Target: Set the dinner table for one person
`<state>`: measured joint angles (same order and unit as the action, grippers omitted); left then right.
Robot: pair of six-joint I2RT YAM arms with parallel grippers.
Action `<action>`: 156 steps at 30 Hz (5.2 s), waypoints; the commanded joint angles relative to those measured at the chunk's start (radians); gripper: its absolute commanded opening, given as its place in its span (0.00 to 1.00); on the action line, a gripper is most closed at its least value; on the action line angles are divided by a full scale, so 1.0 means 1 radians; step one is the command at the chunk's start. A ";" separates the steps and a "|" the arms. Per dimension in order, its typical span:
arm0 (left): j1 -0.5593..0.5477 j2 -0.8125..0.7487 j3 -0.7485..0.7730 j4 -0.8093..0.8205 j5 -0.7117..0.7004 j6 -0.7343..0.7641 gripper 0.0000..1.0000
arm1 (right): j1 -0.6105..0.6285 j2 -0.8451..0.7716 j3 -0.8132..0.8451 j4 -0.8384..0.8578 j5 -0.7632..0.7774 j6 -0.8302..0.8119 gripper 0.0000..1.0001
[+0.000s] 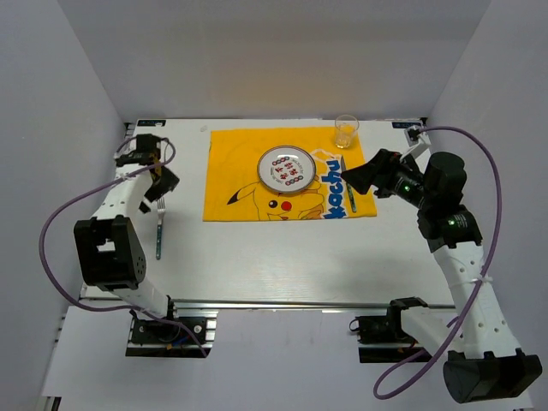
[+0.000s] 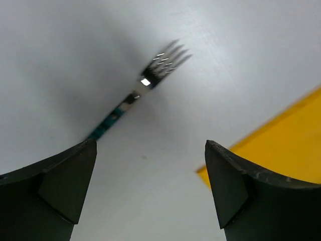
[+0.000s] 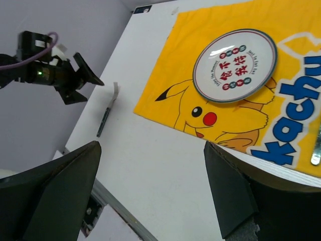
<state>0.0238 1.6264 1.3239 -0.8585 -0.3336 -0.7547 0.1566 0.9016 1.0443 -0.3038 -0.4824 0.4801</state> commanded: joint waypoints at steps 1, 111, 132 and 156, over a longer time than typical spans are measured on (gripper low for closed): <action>0.042 -0.042 -0.057 -0.068 -0.008 0.075 0.98 | -0.002 0.005 -0.027 0.179 -0.114 0.052 0.89; -0.350 0.665 0.650 -0.269 0.378 0.557 0.00 | -0.015 0.036 0.017 0.121 -0.163 -0.043 0.89; -0.351 0.610 0.583 -0.257 0.265 0.514 0.13 | -0.017 0.016 0.028 0.109 -0.170 -0.029 0.89; -0.351 0.515 0.549 -0.237 0.258 0.479 0.84 | -0.014 0.017 0.046 0.104 -0.180 -0.021 0.89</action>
<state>-0.3256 2.2734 1.8824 -1.1034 -0.0784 -0.2562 0.1387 0.9348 1.0447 -0.2111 -0.6403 0.4614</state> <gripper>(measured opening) 0.814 0.889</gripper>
